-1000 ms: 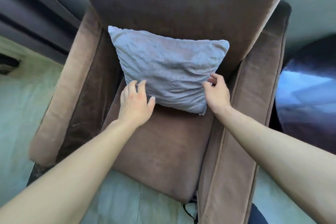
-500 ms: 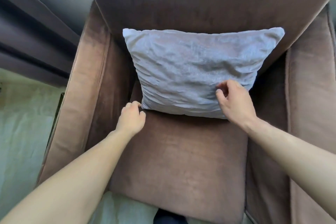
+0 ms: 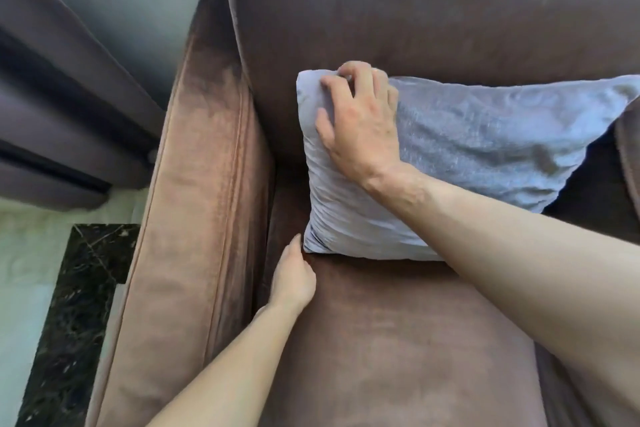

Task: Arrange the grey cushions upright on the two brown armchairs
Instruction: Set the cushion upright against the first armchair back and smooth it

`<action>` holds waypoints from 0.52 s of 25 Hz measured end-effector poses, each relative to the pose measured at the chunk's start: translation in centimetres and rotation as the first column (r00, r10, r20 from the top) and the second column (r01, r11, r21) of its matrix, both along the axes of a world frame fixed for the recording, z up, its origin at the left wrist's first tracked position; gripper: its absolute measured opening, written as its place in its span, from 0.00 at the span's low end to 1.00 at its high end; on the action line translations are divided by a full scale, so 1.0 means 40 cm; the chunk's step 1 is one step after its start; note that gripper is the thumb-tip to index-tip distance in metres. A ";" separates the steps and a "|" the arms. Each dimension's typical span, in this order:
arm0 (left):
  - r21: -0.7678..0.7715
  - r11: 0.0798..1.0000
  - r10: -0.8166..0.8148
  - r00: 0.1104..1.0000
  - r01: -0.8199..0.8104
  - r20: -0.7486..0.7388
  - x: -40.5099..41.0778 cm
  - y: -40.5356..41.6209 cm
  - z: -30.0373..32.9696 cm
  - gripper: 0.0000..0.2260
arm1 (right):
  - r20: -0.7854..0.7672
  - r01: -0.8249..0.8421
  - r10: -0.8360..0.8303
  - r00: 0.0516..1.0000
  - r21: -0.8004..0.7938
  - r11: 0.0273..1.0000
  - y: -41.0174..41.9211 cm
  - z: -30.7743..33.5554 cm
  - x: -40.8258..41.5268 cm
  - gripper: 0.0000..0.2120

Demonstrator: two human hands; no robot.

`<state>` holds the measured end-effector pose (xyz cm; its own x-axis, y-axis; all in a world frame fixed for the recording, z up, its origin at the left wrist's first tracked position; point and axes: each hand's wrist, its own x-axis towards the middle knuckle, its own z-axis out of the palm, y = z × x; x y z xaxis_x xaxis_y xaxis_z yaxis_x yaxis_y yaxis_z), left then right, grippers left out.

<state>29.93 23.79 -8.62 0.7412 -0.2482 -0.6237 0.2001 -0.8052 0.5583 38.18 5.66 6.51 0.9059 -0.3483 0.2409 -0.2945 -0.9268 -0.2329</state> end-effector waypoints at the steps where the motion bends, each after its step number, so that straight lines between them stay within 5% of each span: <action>1: -0.020 1.000 0.001 1.000 -0.001 -0.001 0.009 -0.005 -0.017 0.26 | 0.010 0.022 -0.022 1.000 -0.021 1.000 0.009 -0.007 0.021 0.20; 8: -0.075 0.997 -0.011 0.996 0.017 0.083 0.080 -0.024 -0.142 0.08 | 0.038 0.128 -0.128 0.991 -0.012 0.992 0.001 -0.038 0.124 0.13; 13: -0.016 1.000 0.026 0.982 -0.024 0.188 0.047 -0.017 -0.145 0.03 | 0.429 0.026 -0.130 0.894 0.242 0.970 -0.010 0.005 0.146 0.04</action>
